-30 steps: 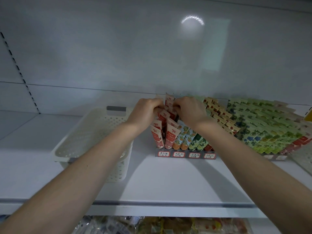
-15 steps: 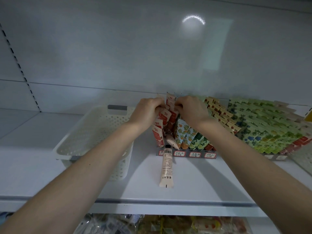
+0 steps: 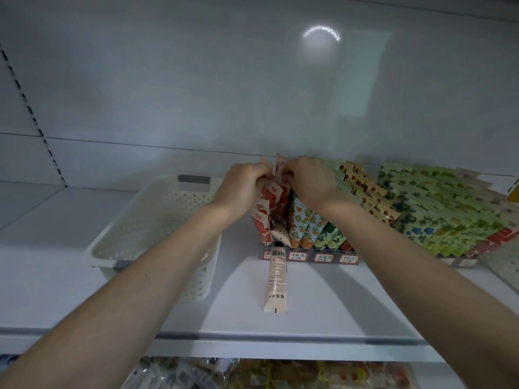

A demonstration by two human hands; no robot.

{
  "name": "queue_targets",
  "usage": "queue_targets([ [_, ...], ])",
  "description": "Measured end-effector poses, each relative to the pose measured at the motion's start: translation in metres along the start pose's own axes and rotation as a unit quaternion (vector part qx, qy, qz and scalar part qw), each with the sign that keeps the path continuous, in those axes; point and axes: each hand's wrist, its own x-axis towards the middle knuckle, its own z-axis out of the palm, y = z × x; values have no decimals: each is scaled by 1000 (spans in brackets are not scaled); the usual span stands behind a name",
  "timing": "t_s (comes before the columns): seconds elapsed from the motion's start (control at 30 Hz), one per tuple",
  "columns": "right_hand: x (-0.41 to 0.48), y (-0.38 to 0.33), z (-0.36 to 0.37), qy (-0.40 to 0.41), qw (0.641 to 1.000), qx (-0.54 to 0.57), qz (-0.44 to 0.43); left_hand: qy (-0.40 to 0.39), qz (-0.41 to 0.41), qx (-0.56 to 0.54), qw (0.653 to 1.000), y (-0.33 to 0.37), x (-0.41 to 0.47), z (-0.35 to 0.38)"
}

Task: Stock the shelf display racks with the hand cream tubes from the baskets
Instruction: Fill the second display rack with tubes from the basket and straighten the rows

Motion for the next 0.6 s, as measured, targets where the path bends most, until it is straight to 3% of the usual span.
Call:
queue_targets([
  [0.6,-7,4,-11,-41,993,107,37,-31,9,5,999,-2,2,-8],
])
